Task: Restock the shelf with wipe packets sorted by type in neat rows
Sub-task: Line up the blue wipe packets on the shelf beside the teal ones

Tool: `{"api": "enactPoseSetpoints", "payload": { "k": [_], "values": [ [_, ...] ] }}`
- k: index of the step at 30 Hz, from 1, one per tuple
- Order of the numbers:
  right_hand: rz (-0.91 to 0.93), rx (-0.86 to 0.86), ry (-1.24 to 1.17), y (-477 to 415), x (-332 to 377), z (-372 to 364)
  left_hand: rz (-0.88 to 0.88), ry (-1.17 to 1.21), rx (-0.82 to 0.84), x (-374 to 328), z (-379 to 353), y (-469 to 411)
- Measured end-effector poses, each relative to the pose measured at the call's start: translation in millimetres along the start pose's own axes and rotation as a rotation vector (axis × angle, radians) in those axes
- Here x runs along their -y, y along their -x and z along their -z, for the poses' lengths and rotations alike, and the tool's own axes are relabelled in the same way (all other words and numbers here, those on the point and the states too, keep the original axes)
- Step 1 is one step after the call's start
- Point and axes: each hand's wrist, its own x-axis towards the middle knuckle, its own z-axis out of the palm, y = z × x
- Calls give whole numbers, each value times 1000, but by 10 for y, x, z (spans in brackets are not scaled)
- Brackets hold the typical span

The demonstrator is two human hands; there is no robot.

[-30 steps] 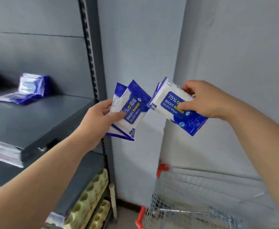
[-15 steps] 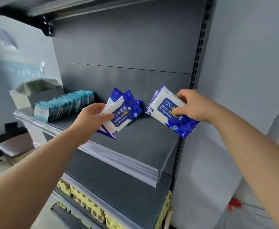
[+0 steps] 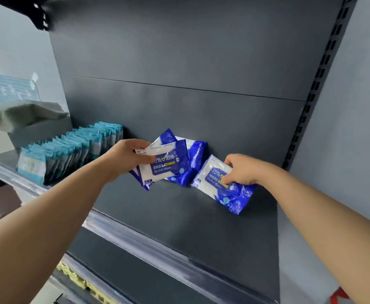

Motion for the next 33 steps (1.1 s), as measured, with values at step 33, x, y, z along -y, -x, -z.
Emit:
{"api": "enactPoseSetpoints", "payload": {
  "k": [33],
  "values": [
    [-307,-363,-393,-69,821,-332,-88,107,711,612,538,-1402]
  ]
}}
